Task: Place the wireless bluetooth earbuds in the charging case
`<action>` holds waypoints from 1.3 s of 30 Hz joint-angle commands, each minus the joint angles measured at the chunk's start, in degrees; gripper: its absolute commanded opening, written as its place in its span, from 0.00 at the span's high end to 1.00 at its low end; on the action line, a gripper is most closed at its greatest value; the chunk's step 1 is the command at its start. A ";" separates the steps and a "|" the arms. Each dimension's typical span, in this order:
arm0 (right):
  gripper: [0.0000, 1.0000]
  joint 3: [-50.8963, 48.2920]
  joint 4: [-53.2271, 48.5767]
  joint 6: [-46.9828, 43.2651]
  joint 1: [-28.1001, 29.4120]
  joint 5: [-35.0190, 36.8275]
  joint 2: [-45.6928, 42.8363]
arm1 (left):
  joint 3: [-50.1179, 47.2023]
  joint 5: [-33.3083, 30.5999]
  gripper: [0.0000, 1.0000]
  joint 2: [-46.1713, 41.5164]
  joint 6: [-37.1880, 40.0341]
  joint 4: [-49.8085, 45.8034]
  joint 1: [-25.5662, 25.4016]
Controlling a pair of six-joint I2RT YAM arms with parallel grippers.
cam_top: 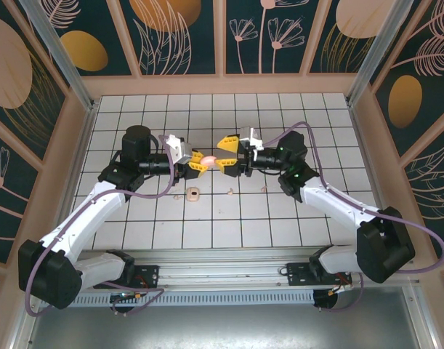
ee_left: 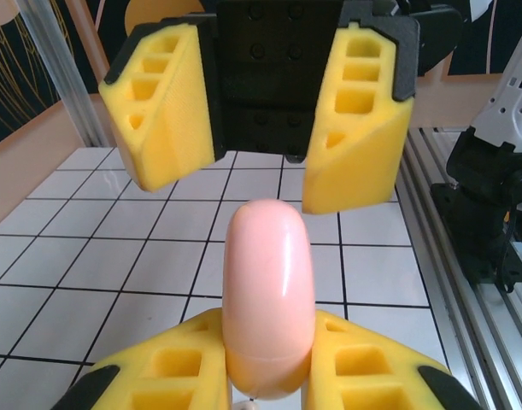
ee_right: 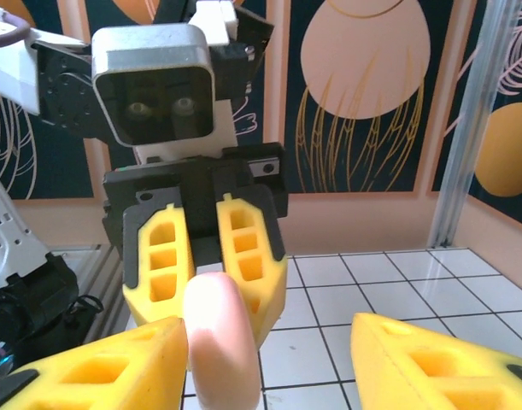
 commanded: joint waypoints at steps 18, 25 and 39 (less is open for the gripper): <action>0.44 6.67 -9.37 -5.73 1.88 -4.85 3.56 | 1.69 0.73 0.81 0.20 1.11 -1.22 -0.27; 0.44 7.23 -8.43 -5.35 1.88 -3.26 4.67 | 1.81 1.41 0.81 0.29 0.86 -1.14 -0.27; 0.45 5.53 -1.07 1.72 -0.91 2.05 4.10 | 1.36 1.08 0.81 -0.07 1.11 -1.22 -0.22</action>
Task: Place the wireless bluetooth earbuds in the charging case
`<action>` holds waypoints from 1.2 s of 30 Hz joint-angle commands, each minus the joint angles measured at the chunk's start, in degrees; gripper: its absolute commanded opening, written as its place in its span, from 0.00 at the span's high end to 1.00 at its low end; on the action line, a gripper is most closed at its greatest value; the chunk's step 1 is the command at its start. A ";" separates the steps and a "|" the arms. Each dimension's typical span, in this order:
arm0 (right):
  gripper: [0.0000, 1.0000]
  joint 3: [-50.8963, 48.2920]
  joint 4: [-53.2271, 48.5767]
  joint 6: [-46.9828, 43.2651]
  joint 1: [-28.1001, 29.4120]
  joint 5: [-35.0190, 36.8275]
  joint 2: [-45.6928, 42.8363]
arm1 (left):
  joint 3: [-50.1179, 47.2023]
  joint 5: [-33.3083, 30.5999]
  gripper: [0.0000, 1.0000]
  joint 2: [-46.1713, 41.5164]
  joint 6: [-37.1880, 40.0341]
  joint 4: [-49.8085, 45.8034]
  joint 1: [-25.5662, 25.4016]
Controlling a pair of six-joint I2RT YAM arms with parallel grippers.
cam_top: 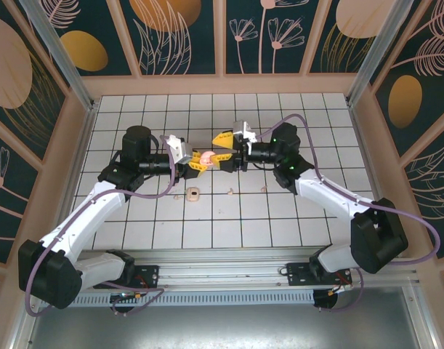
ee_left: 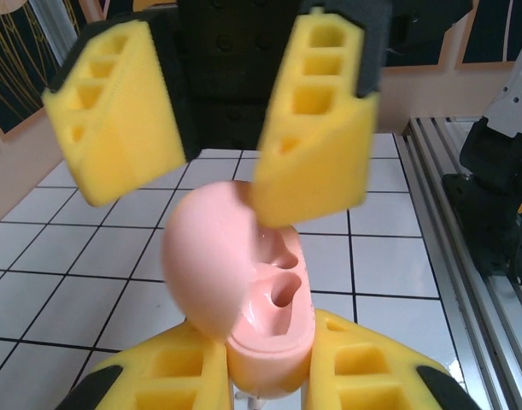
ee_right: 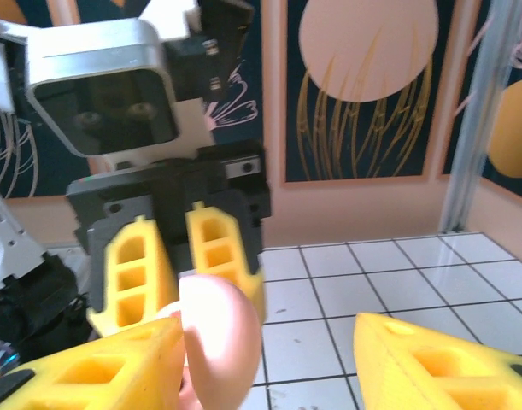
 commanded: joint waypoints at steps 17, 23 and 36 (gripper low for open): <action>0.47 -2.03 -9.93 9.62 -3.43 10.07 -9.83 | -6.44 -1.62 0.82 2.79 -3.72 9.41 -0.26; 0.53 4.23 -39.25 11.26 -5.14 25.93 -10.67 | -10.49 -2.05 0.84 5.42 -4.99 15.28 -0.31; 0.54 14.98 -77.53 8.57 -10.02 36.89 6.13 | -17.04 -5.43 0.84 8.83 -6.75 22.98 -1.63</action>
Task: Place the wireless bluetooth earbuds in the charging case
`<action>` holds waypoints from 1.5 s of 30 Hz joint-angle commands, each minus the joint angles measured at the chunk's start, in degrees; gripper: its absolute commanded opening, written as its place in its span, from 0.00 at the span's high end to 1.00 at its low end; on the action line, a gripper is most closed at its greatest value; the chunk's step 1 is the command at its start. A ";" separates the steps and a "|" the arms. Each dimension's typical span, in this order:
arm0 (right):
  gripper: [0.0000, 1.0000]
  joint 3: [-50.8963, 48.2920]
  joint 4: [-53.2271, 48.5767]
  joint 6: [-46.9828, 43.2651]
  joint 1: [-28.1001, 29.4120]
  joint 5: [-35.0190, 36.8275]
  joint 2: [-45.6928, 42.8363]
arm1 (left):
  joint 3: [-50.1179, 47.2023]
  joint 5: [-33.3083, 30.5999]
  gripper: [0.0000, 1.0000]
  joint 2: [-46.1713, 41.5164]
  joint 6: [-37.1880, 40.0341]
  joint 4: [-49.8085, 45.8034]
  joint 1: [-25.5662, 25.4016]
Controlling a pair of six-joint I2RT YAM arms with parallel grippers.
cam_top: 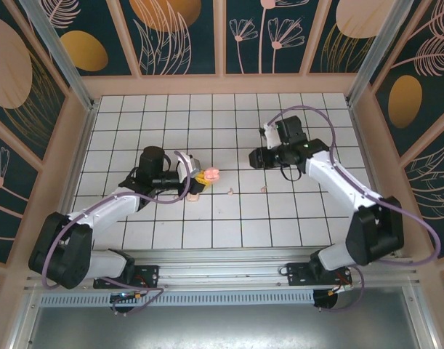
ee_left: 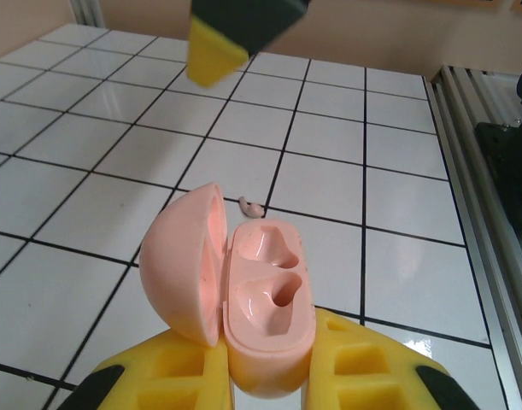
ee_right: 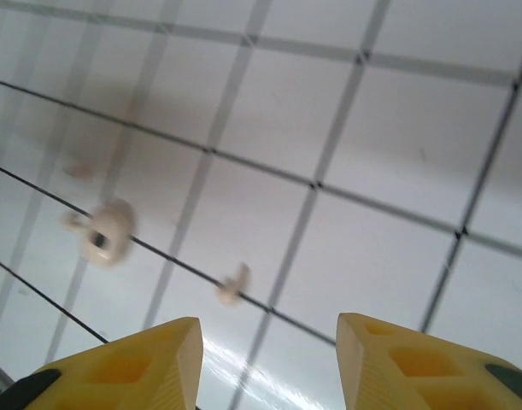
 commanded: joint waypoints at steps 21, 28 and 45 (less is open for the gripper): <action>0.53 5.57 -2.35 -0.78 -2.68 -3.05 22.03 | -0.91 -2.26 0.84 -2.62 -1.03 1.23 -0.23; 0.53 3.53 -2.89 -1.19 -2.72 -1.46 23.11 | -0.92 -2.34 0.83 -2.54 -0.94 0.99 -0.23; 0.53 -0.50 -8.22 -3.23 -2.55 1.73 20.72 | -1.02 -2.32 0.84 -2.78 -1.14 0.35 -0.23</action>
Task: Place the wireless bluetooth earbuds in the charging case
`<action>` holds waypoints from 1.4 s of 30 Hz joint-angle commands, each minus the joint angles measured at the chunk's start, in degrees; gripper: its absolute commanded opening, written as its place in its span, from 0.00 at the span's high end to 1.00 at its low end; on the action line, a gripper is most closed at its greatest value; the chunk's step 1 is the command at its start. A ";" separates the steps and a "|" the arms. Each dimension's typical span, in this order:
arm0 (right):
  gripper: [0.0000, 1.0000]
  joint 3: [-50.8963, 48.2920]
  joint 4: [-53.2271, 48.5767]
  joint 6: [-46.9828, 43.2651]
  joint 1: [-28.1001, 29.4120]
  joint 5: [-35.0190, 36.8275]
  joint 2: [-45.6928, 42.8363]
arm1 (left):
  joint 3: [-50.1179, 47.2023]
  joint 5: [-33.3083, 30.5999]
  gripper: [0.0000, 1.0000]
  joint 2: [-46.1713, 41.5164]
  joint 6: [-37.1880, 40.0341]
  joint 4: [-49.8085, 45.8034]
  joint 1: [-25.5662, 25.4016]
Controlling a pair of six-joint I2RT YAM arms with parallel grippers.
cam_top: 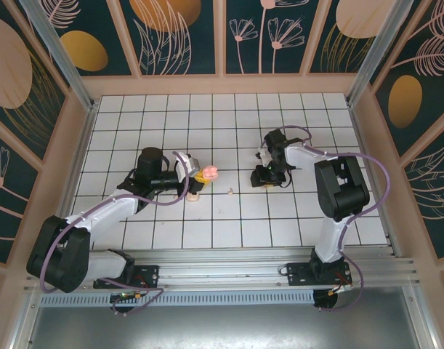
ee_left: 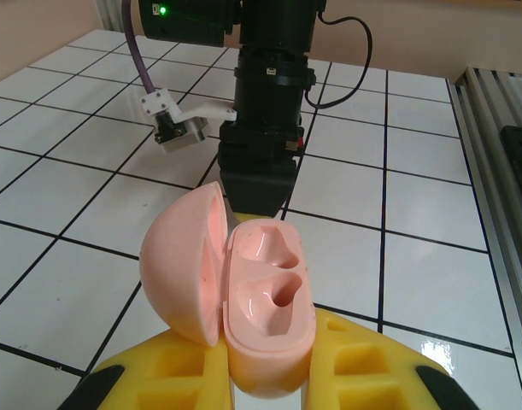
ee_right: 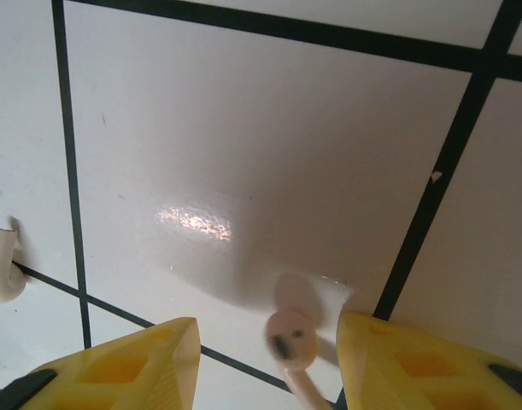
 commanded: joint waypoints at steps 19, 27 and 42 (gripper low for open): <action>0.54 8.90 -14.84 4.98 2.59 11.75 -2.98 | -0.17 0.74 0.84 -1.35 -0.26 -1.41 -0.23; 0.54 12.49 -15.79 1.93 4.54 14.58 2.60 | 0.07 0.65 0.84 -1.00 0.00 -1.70 -0.23; 0.63 12.43 -12.70 0.88 5.91 13.36 7.15 | 0.68 0.62 0.84 -0.74 -0.04 -2.64 -0.23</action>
